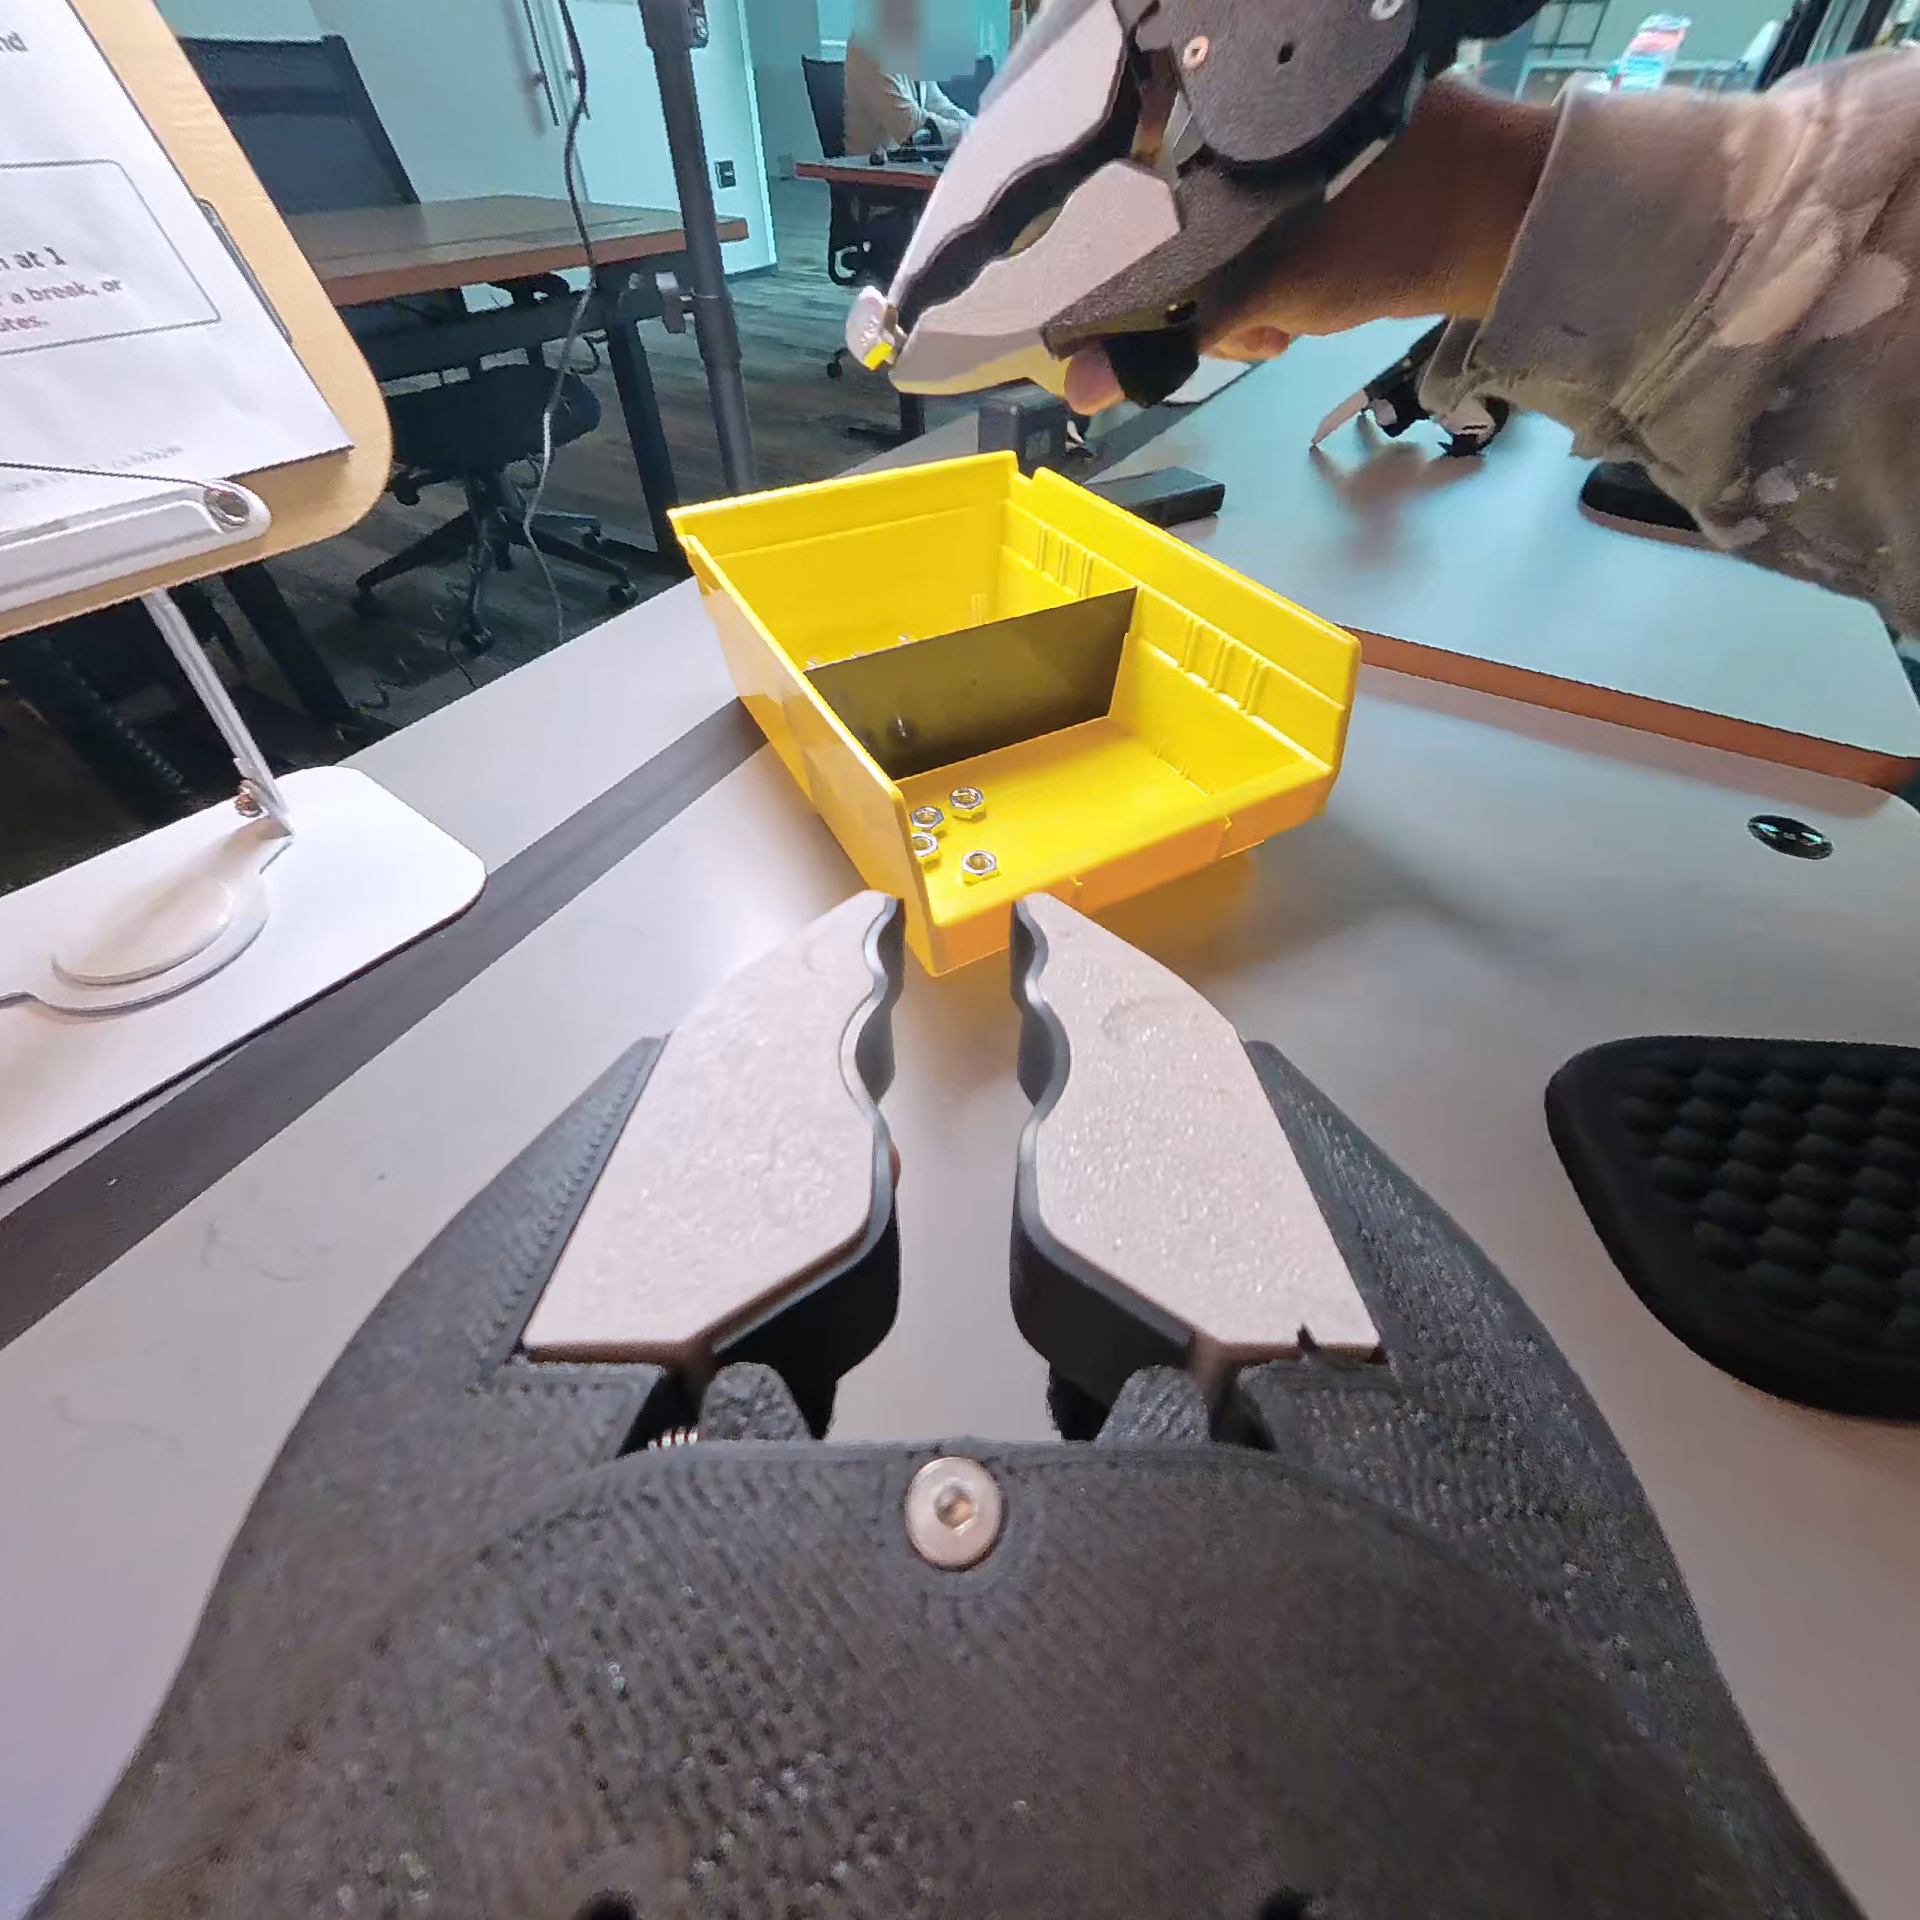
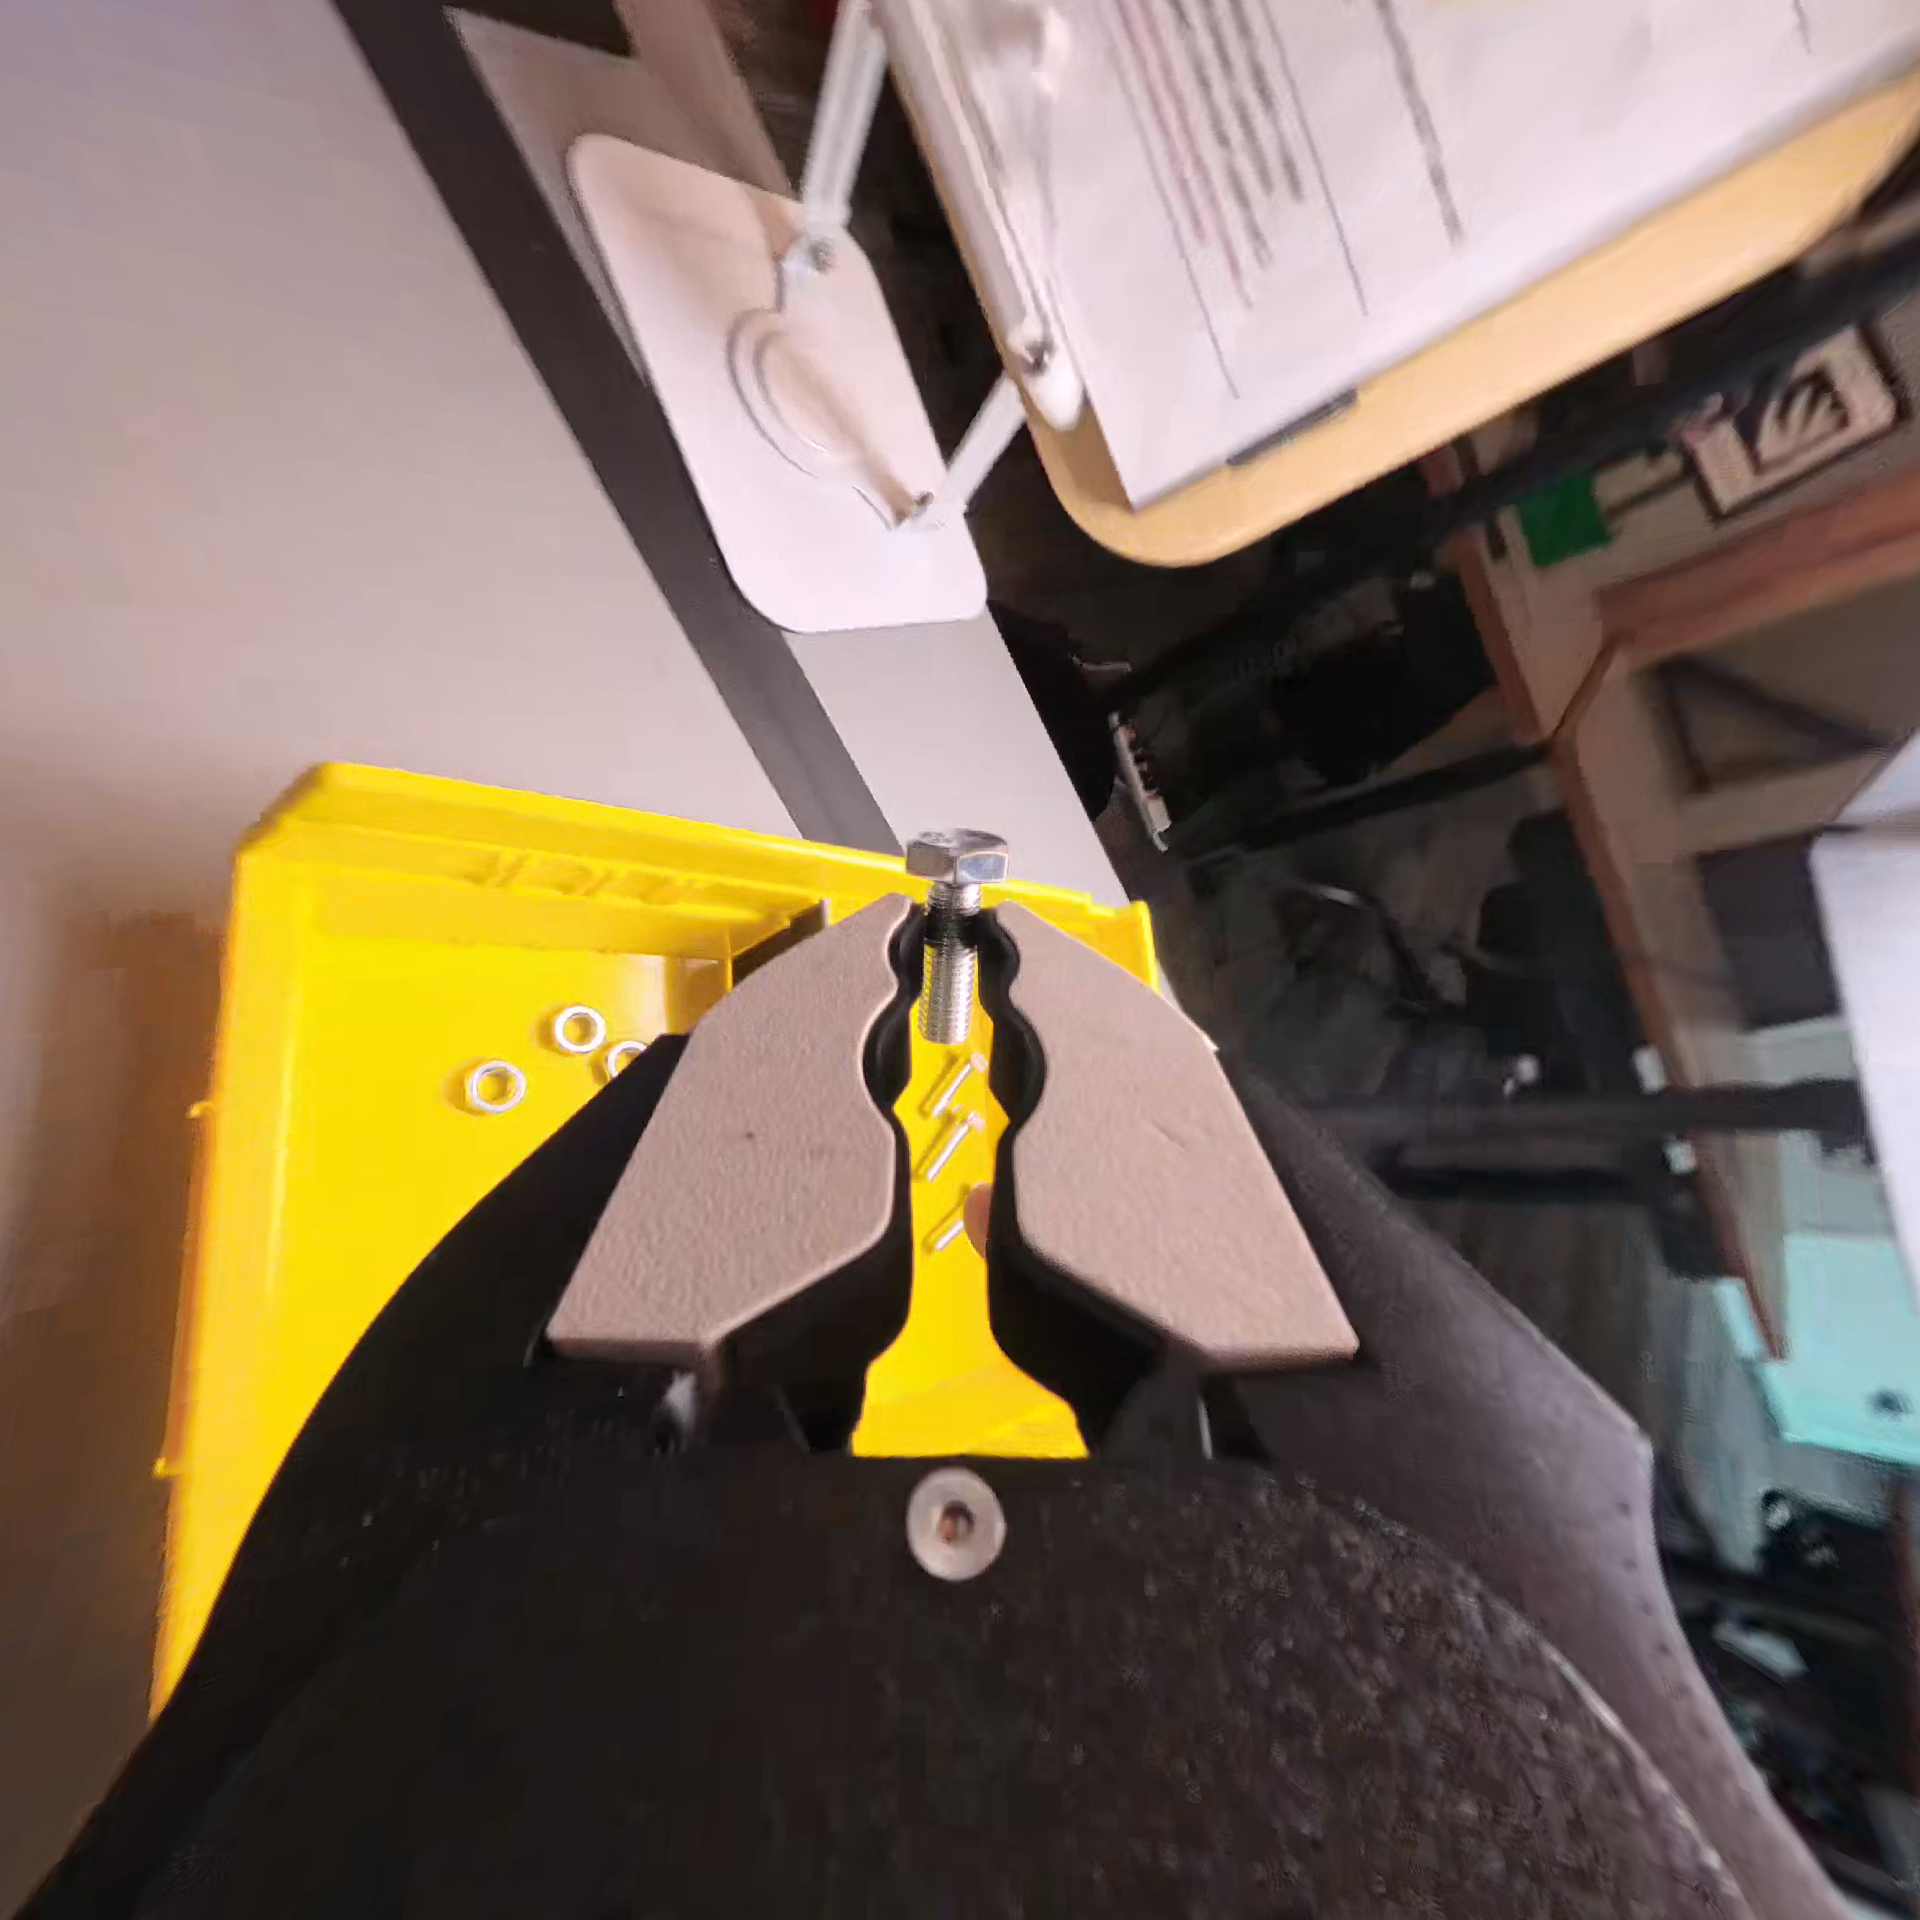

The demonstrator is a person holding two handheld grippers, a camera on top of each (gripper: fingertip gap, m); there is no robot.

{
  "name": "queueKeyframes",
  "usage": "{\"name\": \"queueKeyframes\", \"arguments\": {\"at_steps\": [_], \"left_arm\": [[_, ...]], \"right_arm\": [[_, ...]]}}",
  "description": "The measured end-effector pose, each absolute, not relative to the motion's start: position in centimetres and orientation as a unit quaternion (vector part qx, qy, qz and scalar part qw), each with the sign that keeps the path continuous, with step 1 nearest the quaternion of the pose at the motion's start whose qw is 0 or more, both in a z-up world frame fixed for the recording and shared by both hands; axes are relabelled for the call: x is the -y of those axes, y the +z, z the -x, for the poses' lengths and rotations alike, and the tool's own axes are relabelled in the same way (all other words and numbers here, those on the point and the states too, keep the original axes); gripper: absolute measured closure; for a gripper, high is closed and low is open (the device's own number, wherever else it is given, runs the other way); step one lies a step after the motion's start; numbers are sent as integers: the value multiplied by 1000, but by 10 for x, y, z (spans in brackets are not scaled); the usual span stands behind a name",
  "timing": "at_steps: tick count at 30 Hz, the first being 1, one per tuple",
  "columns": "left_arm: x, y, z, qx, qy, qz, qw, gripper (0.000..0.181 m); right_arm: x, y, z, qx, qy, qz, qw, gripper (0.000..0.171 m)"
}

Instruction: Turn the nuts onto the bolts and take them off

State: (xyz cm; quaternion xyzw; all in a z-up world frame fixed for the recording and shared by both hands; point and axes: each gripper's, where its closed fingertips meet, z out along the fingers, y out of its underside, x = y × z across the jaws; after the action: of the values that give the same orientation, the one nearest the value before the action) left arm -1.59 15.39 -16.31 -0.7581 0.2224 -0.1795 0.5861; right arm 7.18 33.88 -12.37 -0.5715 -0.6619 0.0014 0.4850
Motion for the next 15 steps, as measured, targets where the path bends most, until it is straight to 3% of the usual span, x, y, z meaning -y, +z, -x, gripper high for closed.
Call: {"name": "queueKeyframes", "arguments": {"at_steps": [9, 15], "left_arm": [[-160, -156, 28, -199, -152, 743, 621, 160], [-161, -155, 33, -193, -153, 742, 623, 160]], "right_arm": [[-419, -184, -118, 464, 113, 794, 375, 162], [-449, -231, -137, 397, 83, 862, 305, 162]]}}
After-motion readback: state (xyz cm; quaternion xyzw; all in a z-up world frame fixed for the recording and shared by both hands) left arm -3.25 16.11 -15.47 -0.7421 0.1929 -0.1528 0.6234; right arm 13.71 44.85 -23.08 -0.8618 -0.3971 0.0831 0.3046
